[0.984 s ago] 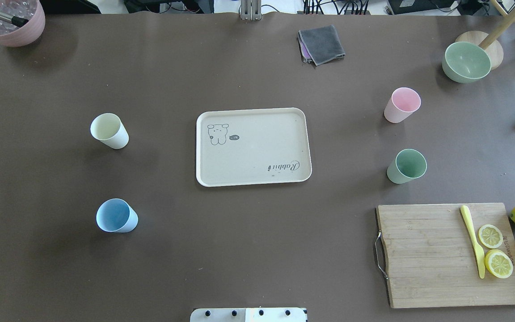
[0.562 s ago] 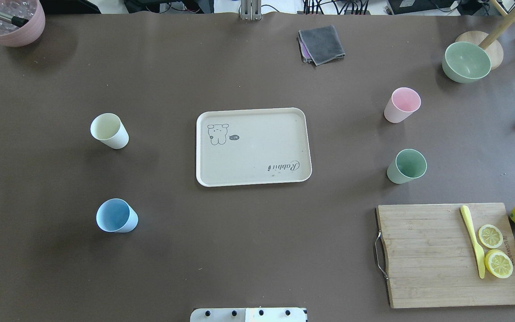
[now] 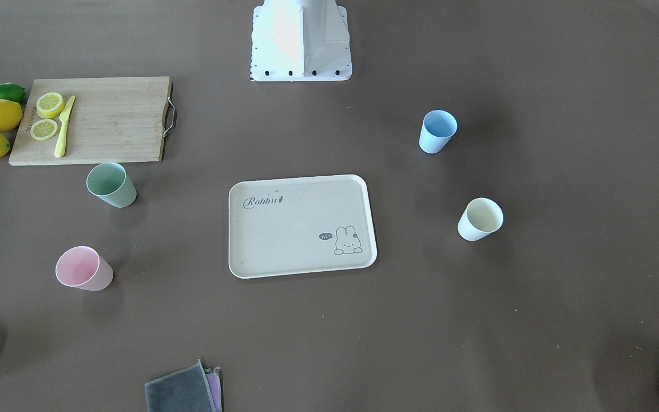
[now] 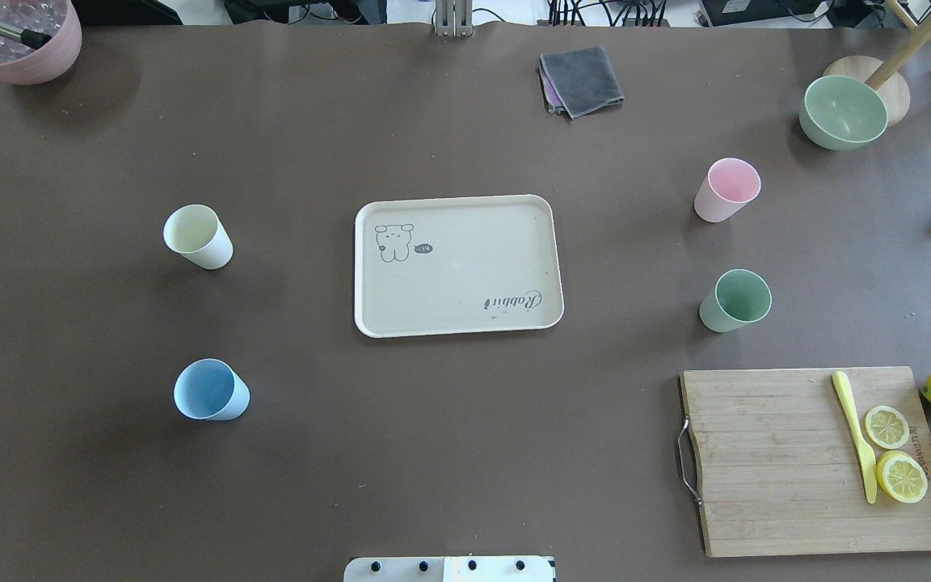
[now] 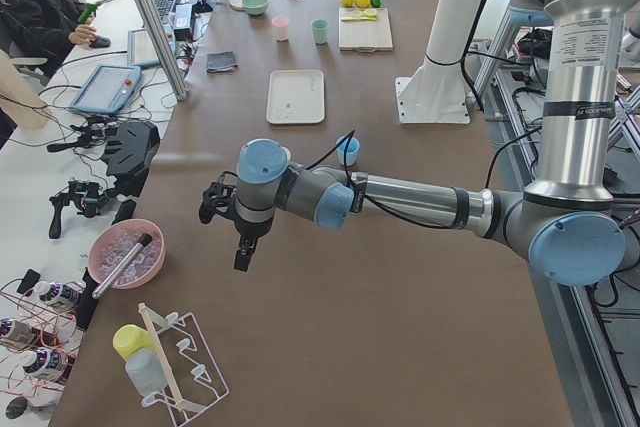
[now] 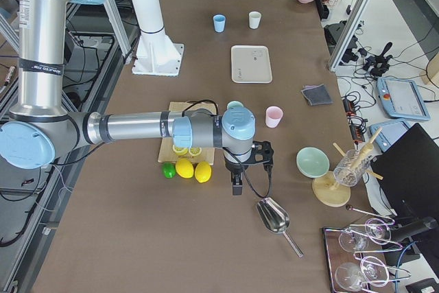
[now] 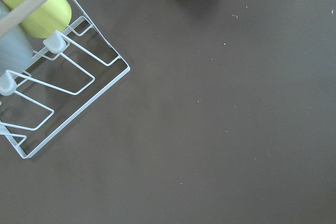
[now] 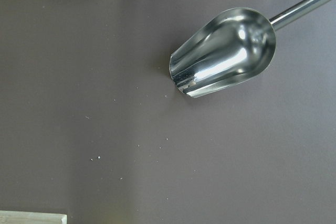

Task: Place all cups on tray

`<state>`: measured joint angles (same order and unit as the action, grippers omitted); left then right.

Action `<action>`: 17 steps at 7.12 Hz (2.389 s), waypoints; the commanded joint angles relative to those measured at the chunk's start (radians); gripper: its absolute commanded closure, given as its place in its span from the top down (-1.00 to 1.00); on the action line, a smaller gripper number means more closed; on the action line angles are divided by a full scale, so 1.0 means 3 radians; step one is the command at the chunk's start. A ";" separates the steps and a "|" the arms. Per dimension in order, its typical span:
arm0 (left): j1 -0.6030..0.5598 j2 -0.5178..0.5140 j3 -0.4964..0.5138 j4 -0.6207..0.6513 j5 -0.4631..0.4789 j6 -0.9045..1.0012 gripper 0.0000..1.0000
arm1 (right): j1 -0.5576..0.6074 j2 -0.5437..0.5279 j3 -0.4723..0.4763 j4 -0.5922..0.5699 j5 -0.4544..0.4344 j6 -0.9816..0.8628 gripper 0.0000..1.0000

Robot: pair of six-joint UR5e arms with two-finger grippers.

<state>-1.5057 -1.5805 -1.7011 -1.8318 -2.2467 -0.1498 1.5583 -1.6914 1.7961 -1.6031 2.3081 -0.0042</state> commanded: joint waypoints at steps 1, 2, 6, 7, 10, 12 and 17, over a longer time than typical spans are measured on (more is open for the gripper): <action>0.0247 -0.0009 -0.0061 -0.0172 0.0091 -0.0027 0.96 | -0.0009 0.0089 0.0072 -0.0005 0.0078 0.0009 1.00; 0.0501 -0.0085 -0.0056 -0.0391 0.0090 -0.0048 0.96 | -0.0065 0.0257 0.0067 -0.0010 0.0114 0.0145 1.00; 0.0774 -0.0279 -0.0046 -0.0679 0.0126 -0.1112 0.96 | -0.0764 0.0458 0.0062 0.0187 0.0177 0.0708 1.00; 0.0871 -0.0310 -0.0102 -0.0694 0.0126 -0.1461 0.96 | -0.0918 0.0453 0.0062 0.0528 0.0085 0.0942 1.00; 0.0877 -0.0280 -0.0113 -0.0828 0.0136 -0.1556 0.96 | -0.1521 0.0478 0.0041 0.1436 -0.0028 0.2255 1.00; 0.0877 -0.0280 -0.0108 -0.0822 0.0258 -0.1561 0.96 | -0.1966 0.0672 0.0062 0.1437 -0.0360 0.2914 1.00; 0.0872 -0.0264 -0.0118 -0.0822 0.0249 -0.1567 0.96 | -0.2208 0.0633 0.0046 0.1432 -0.0351 0.3041 1.00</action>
<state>-1.2439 -1.6612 -1.7358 -2.0785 -2.1713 -0.6196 0.9027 -1.4865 1.8106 -1.1765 2.1991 0.9073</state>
